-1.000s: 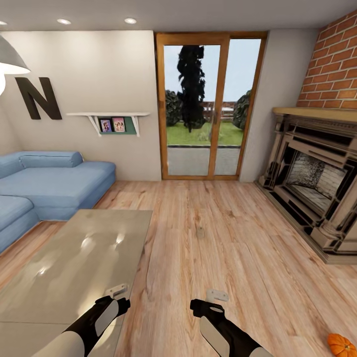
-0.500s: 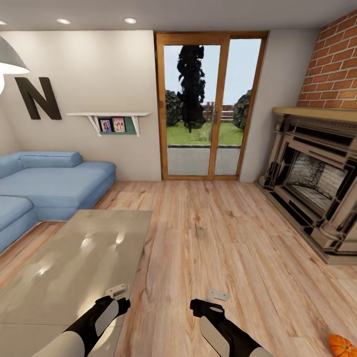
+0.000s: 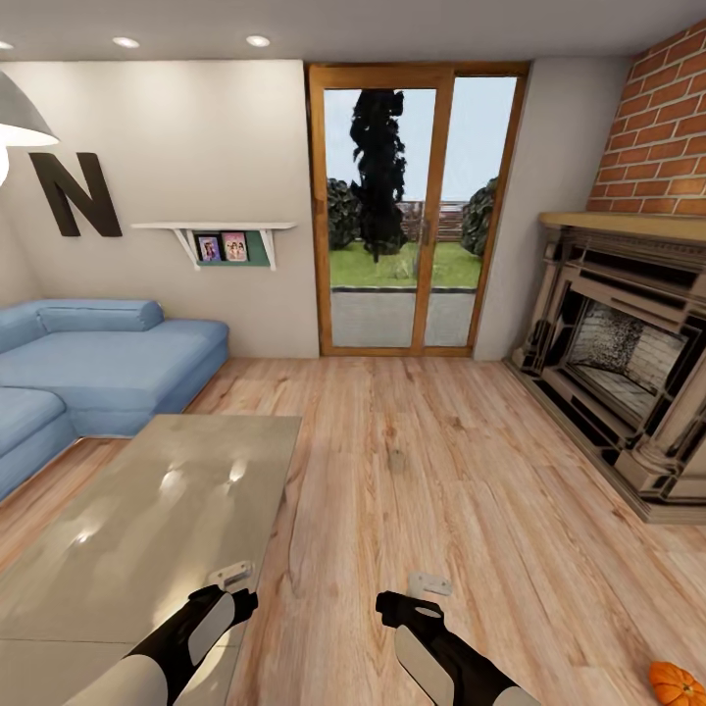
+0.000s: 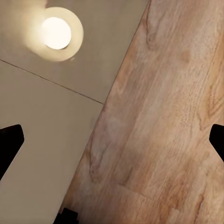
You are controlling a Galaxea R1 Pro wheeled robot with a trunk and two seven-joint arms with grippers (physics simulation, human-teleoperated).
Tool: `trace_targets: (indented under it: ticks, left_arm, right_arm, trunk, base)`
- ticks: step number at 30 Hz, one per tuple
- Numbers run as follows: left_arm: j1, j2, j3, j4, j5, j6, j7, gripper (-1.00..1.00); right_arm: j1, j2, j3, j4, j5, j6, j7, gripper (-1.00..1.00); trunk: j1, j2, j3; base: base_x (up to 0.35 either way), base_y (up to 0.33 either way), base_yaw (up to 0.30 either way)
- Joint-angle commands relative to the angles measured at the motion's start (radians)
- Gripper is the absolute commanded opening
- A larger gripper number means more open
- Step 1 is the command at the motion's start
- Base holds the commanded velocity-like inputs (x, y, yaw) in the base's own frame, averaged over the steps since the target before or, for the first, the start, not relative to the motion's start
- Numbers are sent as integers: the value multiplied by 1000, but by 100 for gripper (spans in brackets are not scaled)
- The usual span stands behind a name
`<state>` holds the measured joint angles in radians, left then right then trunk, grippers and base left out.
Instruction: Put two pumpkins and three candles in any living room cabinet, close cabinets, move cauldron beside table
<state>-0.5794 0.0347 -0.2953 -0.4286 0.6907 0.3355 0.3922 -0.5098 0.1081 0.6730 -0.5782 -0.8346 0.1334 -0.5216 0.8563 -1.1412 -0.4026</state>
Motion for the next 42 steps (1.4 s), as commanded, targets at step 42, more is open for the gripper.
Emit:
trace_targets:
  ticks: [42]
  left_arm:
    - [0, 0, -18, -2, 10, 3, 8, 100]
  right_arm:
    - [-1, -1, 5, -3, -3, 5, -8, 100]
  trunk:
    - [0, -1, -1]
  base:
    - [27, 0, 0]
